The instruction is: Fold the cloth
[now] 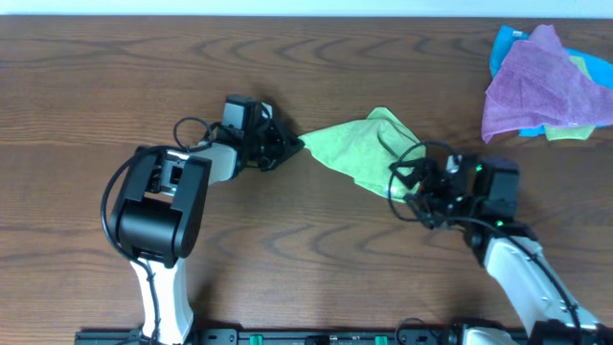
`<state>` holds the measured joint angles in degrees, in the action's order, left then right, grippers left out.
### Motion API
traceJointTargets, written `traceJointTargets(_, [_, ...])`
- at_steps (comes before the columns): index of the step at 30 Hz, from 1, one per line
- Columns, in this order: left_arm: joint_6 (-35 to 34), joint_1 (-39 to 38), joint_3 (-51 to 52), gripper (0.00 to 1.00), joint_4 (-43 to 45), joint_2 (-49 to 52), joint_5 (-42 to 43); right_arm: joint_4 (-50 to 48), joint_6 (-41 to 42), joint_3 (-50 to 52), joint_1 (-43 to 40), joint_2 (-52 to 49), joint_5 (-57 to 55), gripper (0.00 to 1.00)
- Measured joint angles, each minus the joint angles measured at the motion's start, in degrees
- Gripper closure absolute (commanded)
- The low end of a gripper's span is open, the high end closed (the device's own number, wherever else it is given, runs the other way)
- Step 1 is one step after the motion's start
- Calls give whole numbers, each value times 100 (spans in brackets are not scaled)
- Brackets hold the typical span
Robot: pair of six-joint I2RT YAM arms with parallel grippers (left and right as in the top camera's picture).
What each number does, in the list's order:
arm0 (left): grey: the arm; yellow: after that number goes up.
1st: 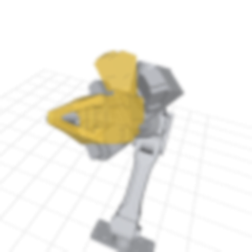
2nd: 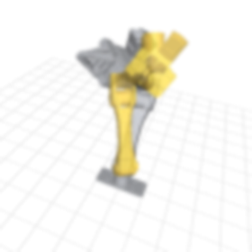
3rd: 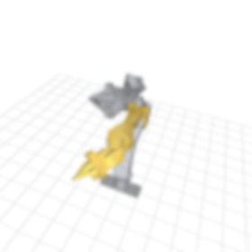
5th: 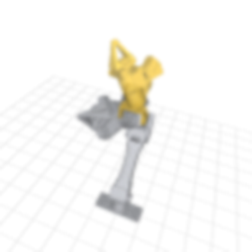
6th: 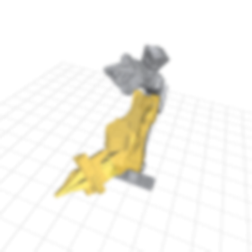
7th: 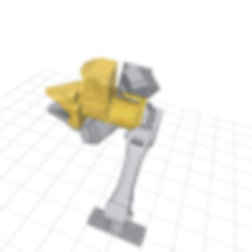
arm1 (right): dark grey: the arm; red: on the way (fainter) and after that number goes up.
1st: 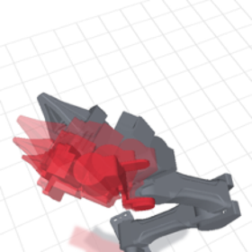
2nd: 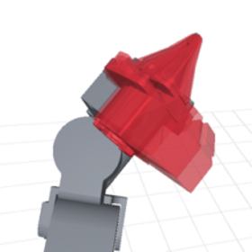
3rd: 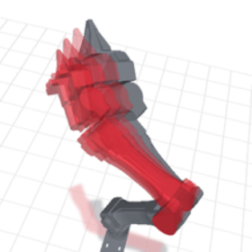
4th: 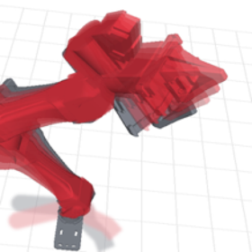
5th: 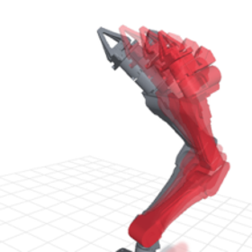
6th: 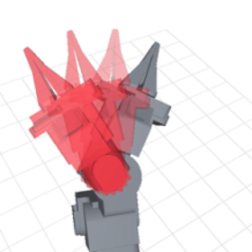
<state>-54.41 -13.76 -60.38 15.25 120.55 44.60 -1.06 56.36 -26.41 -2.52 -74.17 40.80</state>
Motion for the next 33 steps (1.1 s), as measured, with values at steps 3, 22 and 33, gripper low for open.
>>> traceJointTargets(3, [48, 92, 0, 94, -2, 0, 7, -461, 396, 116, 409, -2, -365, 1])
traceJointTargets(22, [52, 85, 2, 94, -26, 0, 155, -2345, 846, 243, 1051, -1443, -1766, 1])
traceJointTargets(33, [52, -74, 2, 94, -26, 0, 223, -2280, 1318, 162, 1421, -1469, -2481, 1])
